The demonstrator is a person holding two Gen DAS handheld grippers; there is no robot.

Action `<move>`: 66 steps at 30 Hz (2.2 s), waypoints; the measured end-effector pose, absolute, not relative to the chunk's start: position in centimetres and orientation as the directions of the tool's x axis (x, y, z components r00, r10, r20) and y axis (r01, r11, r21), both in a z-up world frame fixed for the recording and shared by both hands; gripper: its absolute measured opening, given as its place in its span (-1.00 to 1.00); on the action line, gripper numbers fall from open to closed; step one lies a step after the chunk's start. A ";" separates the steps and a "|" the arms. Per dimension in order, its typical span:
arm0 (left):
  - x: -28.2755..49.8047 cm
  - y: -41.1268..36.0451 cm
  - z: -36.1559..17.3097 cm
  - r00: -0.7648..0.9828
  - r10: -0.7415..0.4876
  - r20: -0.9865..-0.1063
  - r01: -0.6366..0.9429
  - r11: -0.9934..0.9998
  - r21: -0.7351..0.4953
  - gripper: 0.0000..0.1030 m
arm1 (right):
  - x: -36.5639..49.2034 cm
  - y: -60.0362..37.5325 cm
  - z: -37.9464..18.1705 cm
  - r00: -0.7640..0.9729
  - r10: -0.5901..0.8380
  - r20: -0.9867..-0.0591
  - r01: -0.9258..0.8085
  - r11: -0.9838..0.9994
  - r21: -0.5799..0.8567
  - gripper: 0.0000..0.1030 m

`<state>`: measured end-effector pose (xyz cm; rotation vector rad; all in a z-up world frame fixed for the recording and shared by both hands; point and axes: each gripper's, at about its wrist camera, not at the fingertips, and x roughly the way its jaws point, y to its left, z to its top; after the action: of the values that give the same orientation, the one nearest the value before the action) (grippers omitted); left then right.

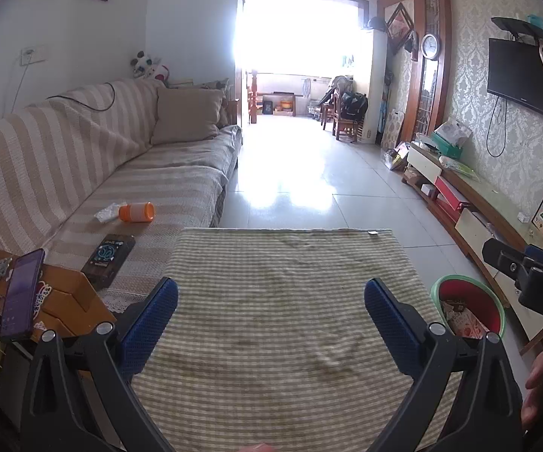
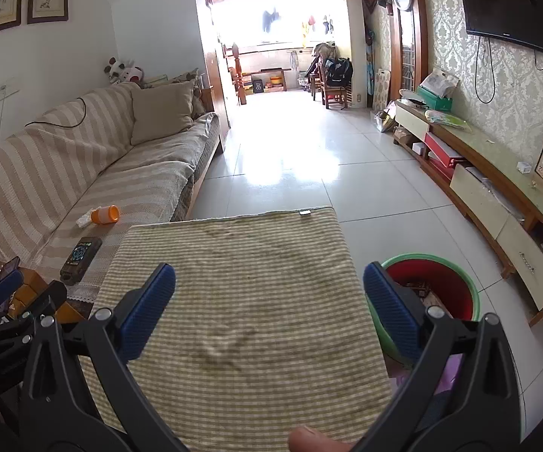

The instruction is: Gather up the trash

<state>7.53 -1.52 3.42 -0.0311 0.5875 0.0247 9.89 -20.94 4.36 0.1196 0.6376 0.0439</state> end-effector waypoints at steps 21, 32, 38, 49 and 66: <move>3.5 -0.8 4.9 0.837 0.041 -0.545 -0.065 0.998 -0.025 0.85 | 5.3 -18.9 5.8 0.826 0.104 -0.554 -0.057 0.993 0.100 0.91; 3.5 -1.5 4.7 0.830 0.016 -0.557 -0.042 0.999 -0.034 0.85 | 5.2 -19.4 5.6 0.825 0.097 -0.557 -0.049 0.994 0.102 0.91; 3.4 -1.8 4.7 0.832 0.017 -0.555 -0.040 0.999 -0.029 0.84 | 5.2 -19.6 5.7 0.825 0.094 -0.557 -0.045 0.994 0.101 0.91; 3.3 -1.9 4.8 0.833 0.020 -0.553 -0.043 0.999 -0.029 0.85 | 5.2 -19.6 5.6 0.824 0.092 -0.559 -0.047 0.994 0.095 0.91; 3.1 -1.4 4.9 0.837 0.013 -0.547 -0.044 0.998 -0.044 0.85 | 5.1 -19.6 5.5 0.824 0.088 -0.560 -0.043 0.995 0.093 0.91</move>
<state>3.08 -1.44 4.85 -0.0553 0.5777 0.0306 5.09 -19.57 5.54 0.0771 0.5988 0.0698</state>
